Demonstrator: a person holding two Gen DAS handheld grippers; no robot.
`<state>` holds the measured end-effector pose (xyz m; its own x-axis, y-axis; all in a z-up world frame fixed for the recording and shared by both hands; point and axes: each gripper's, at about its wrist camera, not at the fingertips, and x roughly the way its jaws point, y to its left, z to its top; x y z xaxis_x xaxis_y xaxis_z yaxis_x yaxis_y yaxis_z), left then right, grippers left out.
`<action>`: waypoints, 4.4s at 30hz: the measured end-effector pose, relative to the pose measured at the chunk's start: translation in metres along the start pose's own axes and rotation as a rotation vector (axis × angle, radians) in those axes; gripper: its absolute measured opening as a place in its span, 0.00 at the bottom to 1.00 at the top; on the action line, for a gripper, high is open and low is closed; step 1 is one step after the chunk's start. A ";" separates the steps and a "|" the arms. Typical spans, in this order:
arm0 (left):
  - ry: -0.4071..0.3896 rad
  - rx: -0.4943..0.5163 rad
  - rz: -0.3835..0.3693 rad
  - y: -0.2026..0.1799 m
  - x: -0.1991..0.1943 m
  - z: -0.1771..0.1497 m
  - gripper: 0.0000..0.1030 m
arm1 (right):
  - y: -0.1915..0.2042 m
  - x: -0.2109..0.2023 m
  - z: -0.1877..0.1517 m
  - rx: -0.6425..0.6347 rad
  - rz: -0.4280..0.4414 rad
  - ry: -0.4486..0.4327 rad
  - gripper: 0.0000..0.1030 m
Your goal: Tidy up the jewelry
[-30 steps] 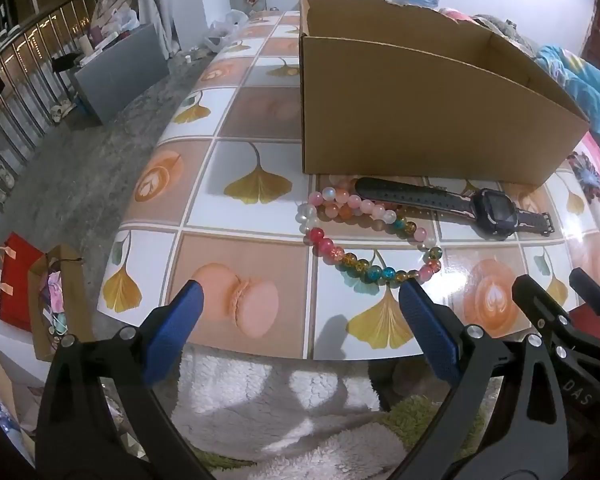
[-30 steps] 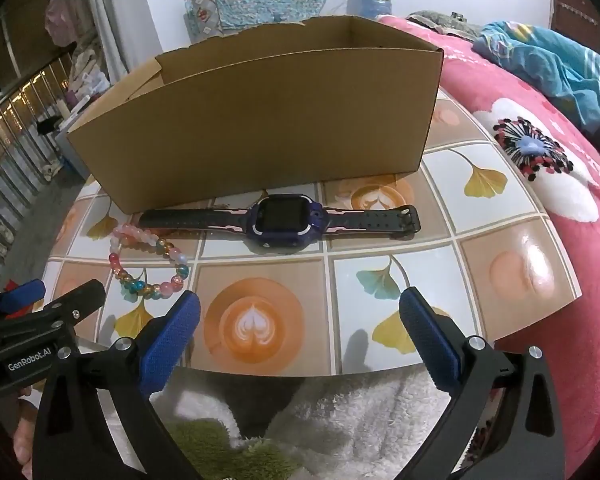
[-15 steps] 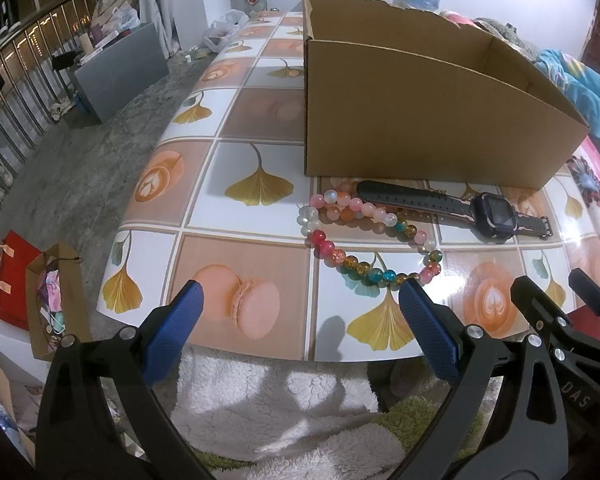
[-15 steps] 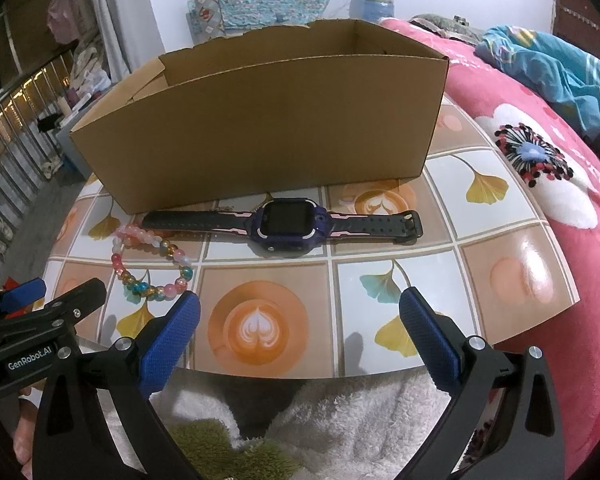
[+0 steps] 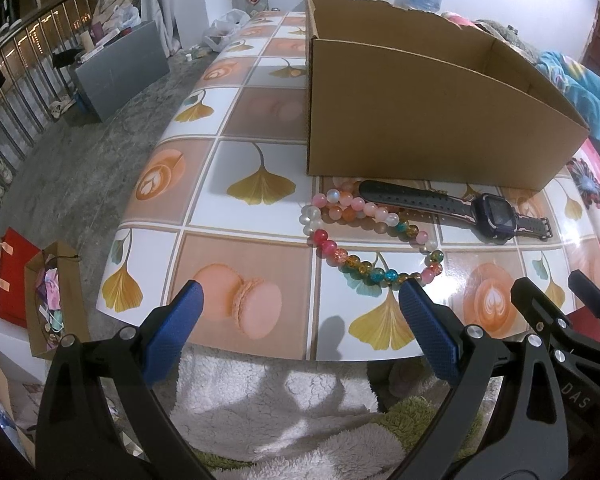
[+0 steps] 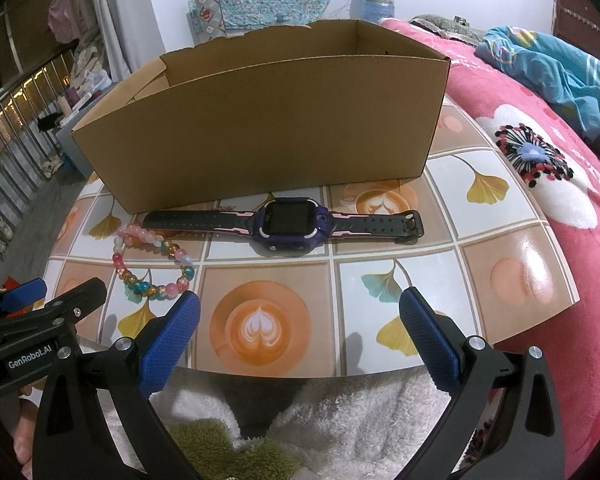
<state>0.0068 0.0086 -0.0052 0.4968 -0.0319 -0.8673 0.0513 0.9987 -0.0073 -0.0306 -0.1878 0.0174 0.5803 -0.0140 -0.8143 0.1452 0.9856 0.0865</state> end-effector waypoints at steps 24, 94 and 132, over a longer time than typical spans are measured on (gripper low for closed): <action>0.000 -0.002 -0.002 0.002 0.000 -0.001 0.92 | -0.001 0.000 0.000 0.000 0.001 0.001 0.94; -0.129 0.033 -0.291 0.038 0.017 0.027 0.92 | 0.047 0.047 0.023 -0.154 0.304 0.073 0.42; -0.242 0.173 -0.400 0.018 -0.044 0.035 0.00 | 0.018 -0.033 0.038 -0.172 0.453 -0.089 0.09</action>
<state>0.0156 0.0265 0.0503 0.5946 -0.4402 -0.6728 0.4119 0.8854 -0.2152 -0.0167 -0.1759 0.0681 0.6216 0.4152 -0.6642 -0.2675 0.9095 0.3182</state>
